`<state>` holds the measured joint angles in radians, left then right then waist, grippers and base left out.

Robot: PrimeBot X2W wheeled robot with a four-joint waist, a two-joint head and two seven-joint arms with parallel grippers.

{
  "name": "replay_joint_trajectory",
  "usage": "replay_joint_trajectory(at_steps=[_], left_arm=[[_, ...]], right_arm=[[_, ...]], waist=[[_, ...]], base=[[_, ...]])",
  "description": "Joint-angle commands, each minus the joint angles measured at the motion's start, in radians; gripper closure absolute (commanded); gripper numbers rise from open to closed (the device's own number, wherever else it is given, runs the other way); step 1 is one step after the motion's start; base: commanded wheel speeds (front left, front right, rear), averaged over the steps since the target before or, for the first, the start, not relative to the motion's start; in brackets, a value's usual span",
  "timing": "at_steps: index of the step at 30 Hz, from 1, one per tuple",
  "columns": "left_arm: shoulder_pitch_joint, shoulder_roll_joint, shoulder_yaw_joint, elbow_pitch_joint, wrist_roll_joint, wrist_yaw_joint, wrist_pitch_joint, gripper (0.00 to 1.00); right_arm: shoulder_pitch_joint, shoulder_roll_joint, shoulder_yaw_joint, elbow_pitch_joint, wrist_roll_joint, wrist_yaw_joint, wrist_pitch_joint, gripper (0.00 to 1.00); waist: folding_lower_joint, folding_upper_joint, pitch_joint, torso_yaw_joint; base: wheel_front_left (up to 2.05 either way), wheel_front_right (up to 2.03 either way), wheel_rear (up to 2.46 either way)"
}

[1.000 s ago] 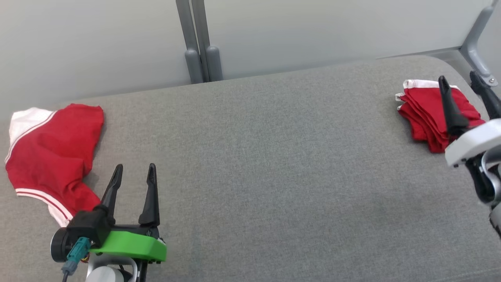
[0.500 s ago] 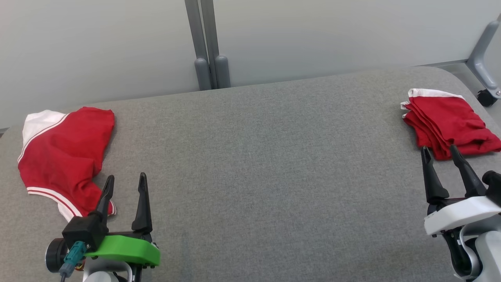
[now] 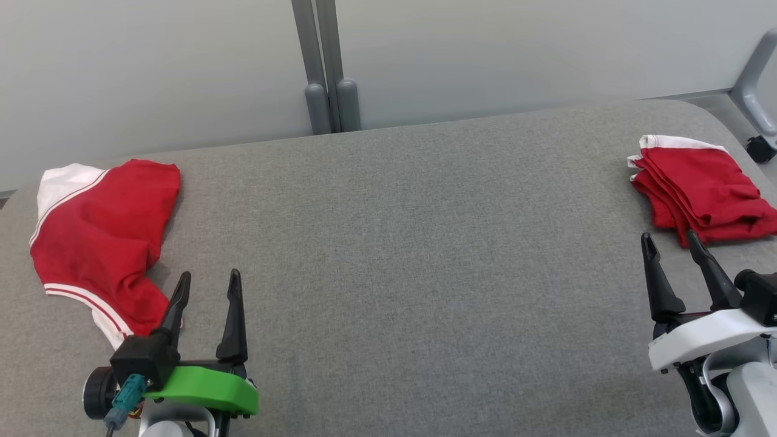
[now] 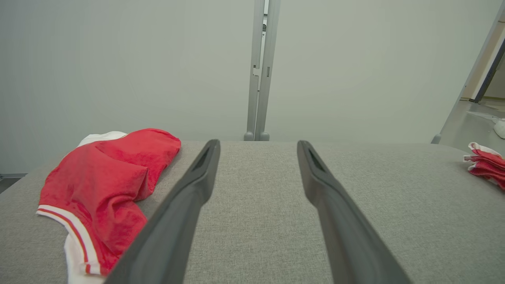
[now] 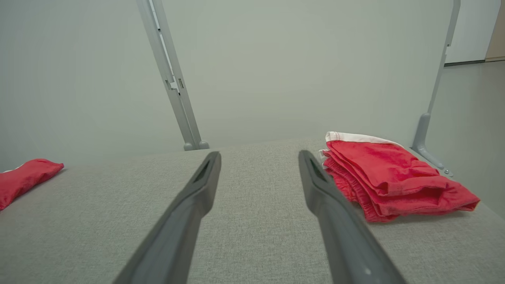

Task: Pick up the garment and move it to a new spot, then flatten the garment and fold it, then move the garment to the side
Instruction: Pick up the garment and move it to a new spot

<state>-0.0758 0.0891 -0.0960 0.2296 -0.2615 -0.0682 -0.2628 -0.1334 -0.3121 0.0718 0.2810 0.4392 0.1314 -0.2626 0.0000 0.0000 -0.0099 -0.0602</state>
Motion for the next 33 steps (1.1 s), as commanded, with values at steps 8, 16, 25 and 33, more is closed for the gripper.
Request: replay_joint_trajectory(at_steps=[8,16,25,33], left_arm=[[-0.017,0.001,0.015,0.021,0.026,-0.008,-0.002,0.00],[-0.022,0.023,0.051,0.023,0.038,0.009,-0.002,0.00],[0.010,0.041,0.075,0.010,0.027,0.028,-0.001,0.00],[0.025,0.046,0.078,-0.018,0.017,0.044,0.015,0.00]], right_arm=[[0.013,0.028,0.021,0.001,0.016,-0.001,-0.002,0.00],[0.010,0.047,0.069,-0.002,0.033,-0.001,-0.002,0.00],[0.011,0.059,0.101,-0.044,0.037,-0.001,-0.002,0.00],[0.011,0.052,0.113,-0.055,0.039,-0.001,-0.002,0.00]], waist=[[0.0000,0.0000,-0.006,0.118],[0.0000,0.0000,-0.010,0.329],[0.0000,0.0000,-0.008,0.473],[0.0000,0.0000,-0.003,0.508]], base=[[0.00,0.00,0.00],[0.00,0.00,0.00],[0.00,0.00,0.00],[0.00,0.00,0.00]])
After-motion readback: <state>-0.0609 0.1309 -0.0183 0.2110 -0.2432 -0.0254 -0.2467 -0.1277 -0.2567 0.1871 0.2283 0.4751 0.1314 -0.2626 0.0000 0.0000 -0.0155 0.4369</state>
